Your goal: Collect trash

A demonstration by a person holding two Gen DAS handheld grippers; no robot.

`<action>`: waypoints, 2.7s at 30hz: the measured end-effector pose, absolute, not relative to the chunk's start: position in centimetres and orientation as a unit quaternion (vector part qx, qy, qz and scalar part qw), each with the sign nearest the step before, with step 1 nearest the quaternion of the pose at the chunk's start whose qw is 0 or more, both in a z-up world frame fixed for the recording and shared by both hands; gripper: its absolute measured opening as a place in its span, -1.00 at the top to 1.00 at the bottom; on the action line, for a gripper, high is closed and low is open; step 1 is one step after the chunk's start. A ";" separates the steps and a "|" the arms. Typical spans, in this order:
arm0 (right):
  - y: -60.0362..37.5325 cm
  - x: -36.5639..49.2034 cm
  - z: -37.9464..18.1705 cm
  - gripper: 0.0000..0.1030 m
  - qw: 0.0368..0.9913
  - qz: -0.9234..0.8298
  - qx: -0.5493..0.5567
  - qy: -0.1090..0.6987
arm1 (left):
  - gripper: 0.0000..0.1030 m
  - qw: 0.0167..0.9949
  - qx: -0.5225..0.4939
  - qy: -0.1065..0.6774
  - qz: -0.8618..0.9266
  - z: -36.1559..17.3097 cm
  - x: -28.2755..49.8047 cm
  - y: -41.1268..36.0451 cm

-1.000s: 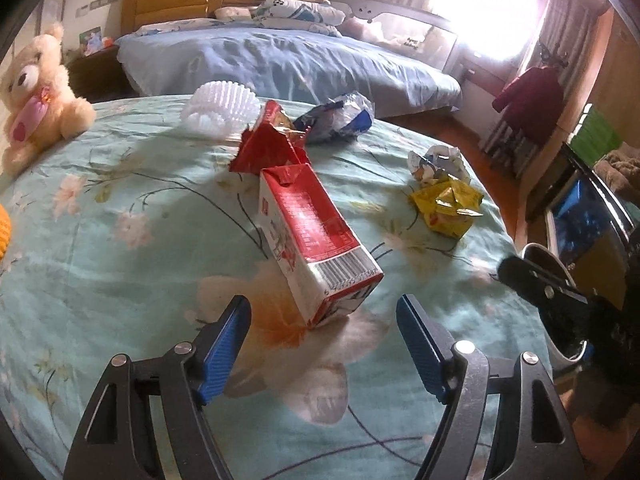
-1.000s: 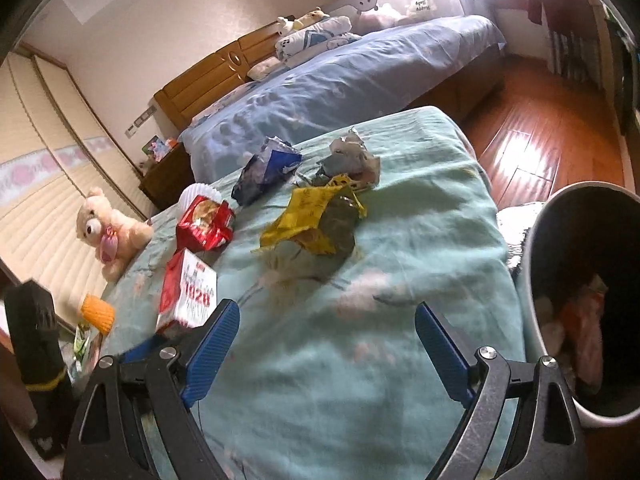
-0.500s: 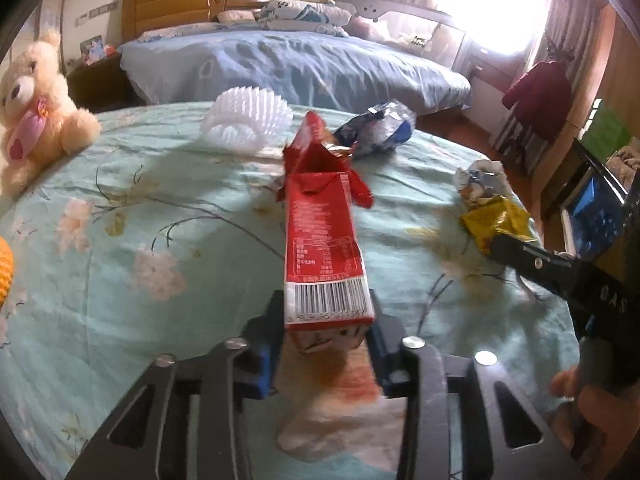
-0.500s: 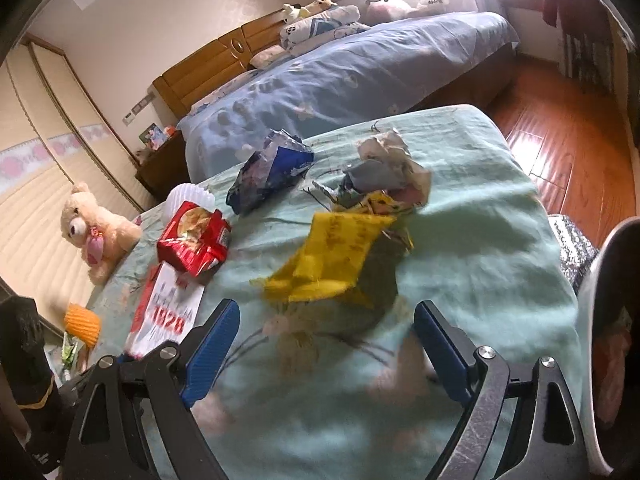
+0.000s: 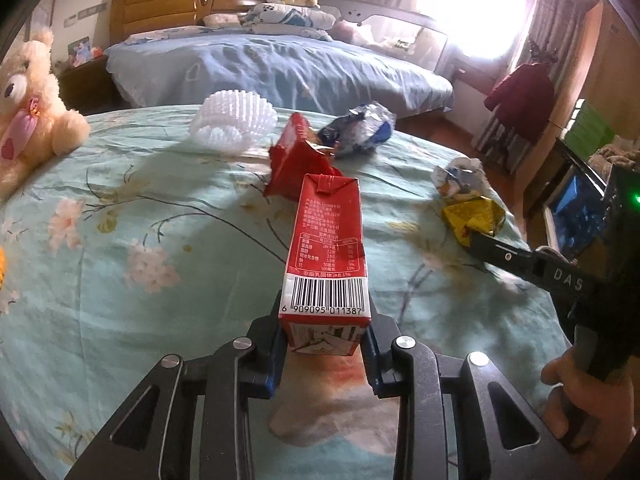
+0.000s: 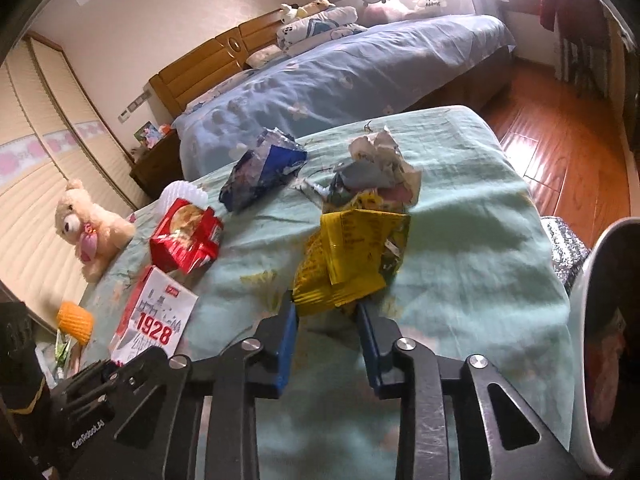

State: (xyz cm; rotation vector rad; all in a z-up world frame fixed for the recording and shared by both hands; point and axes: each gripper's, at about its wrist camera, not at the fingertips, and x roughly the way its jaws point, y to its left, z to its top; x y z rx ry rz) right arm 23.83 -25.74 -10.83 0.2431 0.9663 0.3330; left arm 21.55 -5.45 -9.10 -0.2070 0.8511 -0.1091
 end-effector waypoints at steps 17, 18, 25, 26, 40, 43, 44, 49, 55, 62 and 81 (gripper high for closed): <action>-26.2 20.5 -9.5 -0.19 0.866 0.173 0.134 0.450 | 0.41 0.907 -0.094 0.405 -0.069 -8.3 19.0 -6.8; -26.0 20.7 -9.4 -0.19 0.867 0.175 0.133 0.447 | 0.41 0.907 -0.095 0.404 -0.067 -8.2 19.0 -6.6; -23.9 23.8 -10.3 -0.41 0.863 0.170 0.137 0.456 | 0.41 0.905 -0.101 0.407 -0.066 -8.3 18.9 -5.7; -23.7 24.2 -10.5 -0.42 0.862 0.168 0.139 0.457 | 0.41 0.905 -0.102 0.407 -0.066 -8.3 18.9 -5.6; -25.0 23.3 -10.5 0.47 0.869 0.152 0.135 0.452 | 0.41 0.903 -0.100 0.408 -0.087 -8.3 19.6 -6.8; -26.4 22.0 -10.1 0.48 0.869 0.153 0.143 0.449 | 0.41 0.903 -0.095 0.407 -0.096 -8.2 19.5 -7.7; -26.8 21.6 -10.0 0.48 0.869 0.151 0.145 0.448 | 0.41 0.903 -0.093 0.407 -0.100 -8.1 19.5 -8.1; -29.5 19.3 -9.3 0.48 0.872 0.142 0.160 0.441 | 0.41 0.902 -0.080 0.406 -0.121 -7.7 19.4 -10.2; -32.4 16.9 -8.6 0.48 0.877 0.128 0.172 0.430 | 0.41 0.901 -0.059 0.405 -0.143 -7.2 19.2 -13.0; -35.8 14.8 -8.0 0.48 0.883 0.103 0.178 0.422 | 0.41 0.899 -0.036 0.402 -0.171 -6.6 19.3 -16.5; -43.3 12.0 -8.0 0.47 0.890 0.033 0.190 0.412 | 0.41 0.887 0.012 0.403 -0.225 -6.4 19.0 -23.7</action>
